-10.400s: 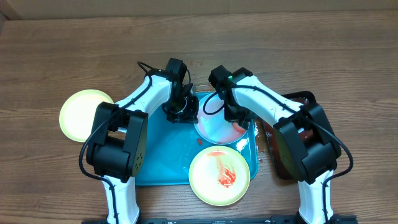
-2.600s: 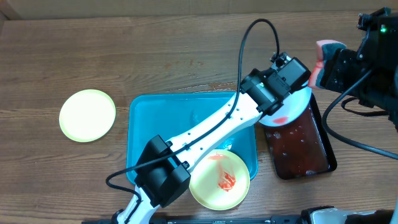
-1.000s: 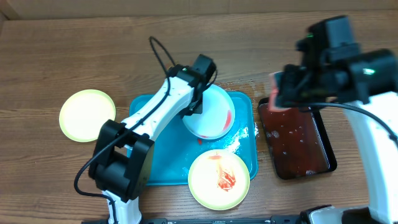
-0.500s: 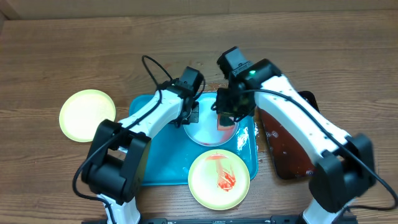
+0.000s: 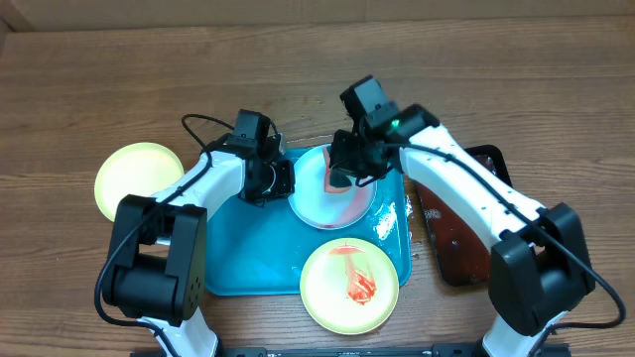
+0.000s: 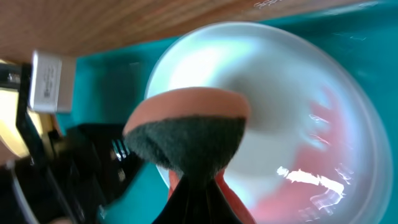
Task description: Clean dirty plates on tray and stack at the side
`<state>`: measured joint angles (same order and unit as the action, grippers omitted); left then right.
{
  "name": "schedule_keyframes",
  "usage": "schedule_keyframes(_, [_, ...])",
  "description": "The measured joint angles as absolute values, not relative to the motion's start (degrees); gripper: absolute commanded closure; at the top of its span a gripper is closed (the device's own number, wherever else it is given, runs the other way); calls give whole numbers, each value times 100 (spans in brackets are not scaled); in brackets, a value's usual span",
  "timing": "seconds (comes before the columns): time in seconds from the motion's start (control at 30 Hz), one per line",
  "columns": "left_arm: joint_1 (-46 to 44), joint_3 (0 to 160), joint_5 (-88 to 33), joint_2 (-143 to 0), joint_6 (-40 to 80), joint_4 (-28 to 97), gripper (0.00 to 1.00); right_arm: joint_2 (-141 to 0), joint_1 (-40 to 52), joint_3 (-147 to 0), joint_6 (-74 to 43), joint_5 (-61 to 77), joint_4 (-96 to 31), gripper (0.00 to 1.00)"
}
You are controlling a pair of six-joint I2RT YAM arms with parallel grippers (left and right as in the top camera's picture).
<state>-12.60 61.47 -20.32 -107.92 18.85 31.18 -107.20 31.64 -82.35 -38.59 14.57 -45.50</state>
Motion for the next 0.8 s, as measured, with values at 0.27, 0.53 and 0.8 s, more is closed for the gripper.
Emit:
schedule_keyframes(0.27, [-1232, 6125, -2106, -10787, 1820, 3127, 96, -10722, 3413, -6650, -4818, 1822, -2703, 96])
schedule_keyframes(0.53, [-1232, 6128, -2128, -10787, 1798, 3214, 95, -10722, 3553, -5951, -5583, 1885, -1522, 96])
schedule_keyframes(0.8, [-1232, 6125, -2119, -10770, 1789, 3378, 96, -10722, 4171, -5804, -6003, 1636, -1039, 96])
